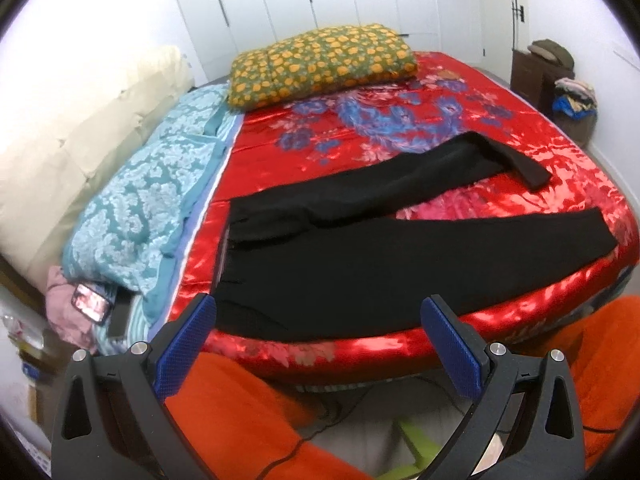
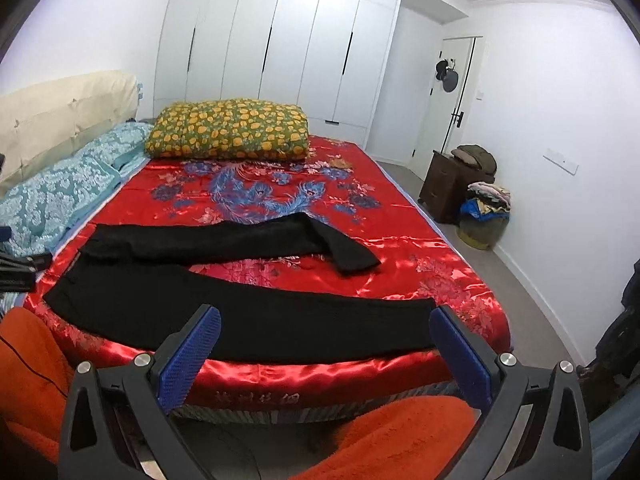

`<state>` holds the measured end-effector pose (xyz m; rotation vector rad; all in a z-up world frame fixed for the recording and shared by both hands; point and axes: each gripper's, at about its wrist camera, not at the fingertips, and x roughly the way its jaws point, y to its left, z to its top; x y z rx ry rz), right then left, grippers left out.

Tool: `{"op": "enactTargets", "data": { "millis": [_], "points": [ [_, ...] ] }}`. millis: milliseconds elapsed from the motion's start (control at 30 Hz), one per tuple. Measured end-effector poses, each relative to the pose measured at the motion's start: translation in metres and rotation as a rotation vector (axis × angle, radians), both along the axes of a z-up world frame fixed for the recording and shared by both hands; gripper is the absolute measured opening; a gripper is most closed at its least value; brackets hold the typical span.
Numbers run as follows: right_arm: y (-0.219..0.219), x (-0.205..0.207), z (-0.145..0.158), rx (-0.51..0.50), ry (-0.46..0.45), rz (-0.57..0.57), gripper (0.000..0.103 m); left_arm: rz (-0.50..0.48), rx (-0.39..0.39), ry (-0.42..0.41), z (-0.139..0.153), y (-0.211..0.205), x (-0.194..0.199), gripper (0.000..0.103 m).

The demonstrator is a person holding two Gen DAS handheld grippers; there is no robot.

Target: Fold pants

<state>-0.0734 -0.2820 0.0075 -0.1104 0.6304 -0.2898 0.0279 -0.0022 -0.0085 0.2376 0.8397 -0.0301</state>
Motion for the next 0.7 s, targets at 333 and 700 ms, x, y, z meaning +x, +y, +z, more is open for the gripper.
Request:
{"op": "enactTargets", "data": {
  "millis": [333, 700],
  "points": [
    [-0.018, 0.043, -0.002, 0.069, 0.184, -0.077, 0.103, 0.045, -0.043, 0.096, -0.018, 0.015, 0.002, 0.102],
    [-0.019, 0.055, 0.007, 0.036, 0.227, -0.105, 0.103, 0.042, -0.038, 0.119, -0.023, 0.01, 0.002, 0.102]
  ]
}}
